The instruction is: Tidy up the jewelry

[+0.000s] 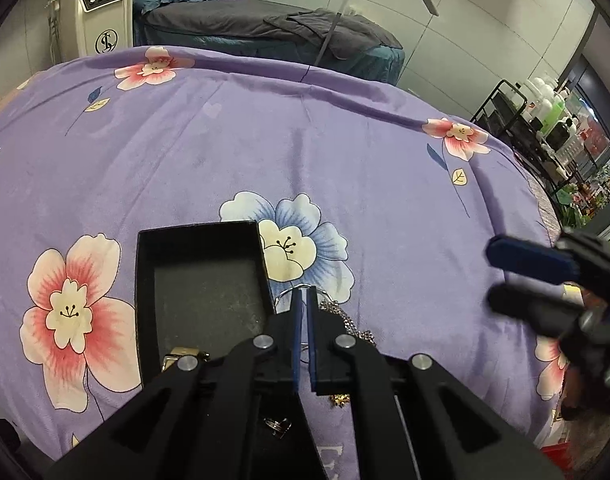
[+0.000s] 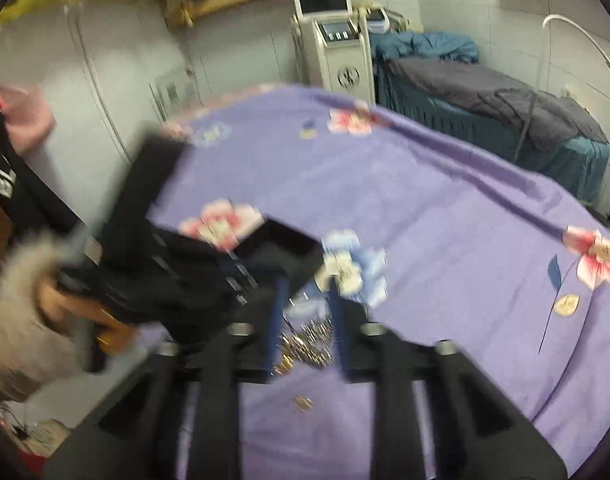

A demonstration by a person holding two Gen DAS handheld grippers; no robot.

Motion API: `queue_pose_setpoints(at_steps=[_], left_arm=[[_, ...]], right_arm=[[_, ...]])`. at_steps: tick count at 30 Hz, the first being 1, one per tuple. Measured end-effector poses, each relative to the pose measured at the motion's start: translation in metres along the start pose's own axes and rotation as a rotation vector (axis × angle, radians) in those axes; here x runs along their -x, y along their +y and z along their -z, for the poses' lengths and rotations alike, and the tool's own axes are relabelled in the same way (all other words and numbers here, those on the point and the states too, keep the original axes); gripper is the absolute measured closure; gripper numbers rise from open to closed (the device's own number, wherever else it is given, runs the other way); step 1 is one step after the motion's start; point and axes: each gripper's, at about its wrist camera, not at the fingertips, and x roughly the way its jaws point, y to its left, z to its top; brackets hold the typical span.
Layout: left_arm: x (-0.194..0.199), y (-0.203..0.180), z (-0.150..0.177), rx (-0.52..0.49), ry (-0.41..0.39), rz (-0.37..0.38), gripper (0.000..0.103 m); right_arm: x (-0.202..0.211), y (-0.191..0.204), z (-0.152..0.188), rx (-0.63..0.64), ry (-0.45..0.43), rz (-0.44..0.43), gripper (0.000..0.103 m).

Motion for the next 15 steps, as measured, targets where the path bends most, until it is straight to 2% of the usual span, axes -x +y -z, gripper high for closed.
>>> queue_pose_setpoints(at_steps=[1,2,3,4,6,9,13,14,15], left_arm=[[-0.001,0.001,0.000,0.000,0.003,-0.008,0.100],[-0.001,0.003,0.002,-0.005,0.006,-0.023,0.096],[-0.001,0.004,0.003,-0.007,0.007,-0.037,0.089],[0.000,0.005,0.004,-0.009,0.007,-0.047,0.083],[0.003,0.007,0.007,-0.013,0.002,-0.051,0.069],[0.006,0.006,0.010,-0.019,-0.003,-0.043,0.065],[0.002,0.004,0.013,-0.023,0.005,-0.048,0.063],[0.001,0.003,0.014,-0.025,0.008,-0.051,0.063],[0.000,0.003,0.015,-0.030,0.010,-0.058,0.063]], right_arm=[[-0.012,-0.004,0.009,-0.009,0.030,0.013,0.044],[-0.022,-0.006,0.016,-0.017,0.056,0.013,0.046],[-0.033,-0.008,0.024,-0.021,0.093,0.003,0.048],[-0.047,-0.009,0.033,-0.003,0.140,0.007,0.057],[-0.064,-0.007,0.046,0.050,0.197,0.052,0.063],[-0.083,-0.002,0.063,0.133,0.253,0.064,0.063],[-0.093,0.004,0.063,0.219,0.242,0.064,0.064],[-0.095,0.005,0.061,0.228,0.236,0.067,0.068],[-0.097,0.006,0.060,0.231,0.236,0.043,0.087]])
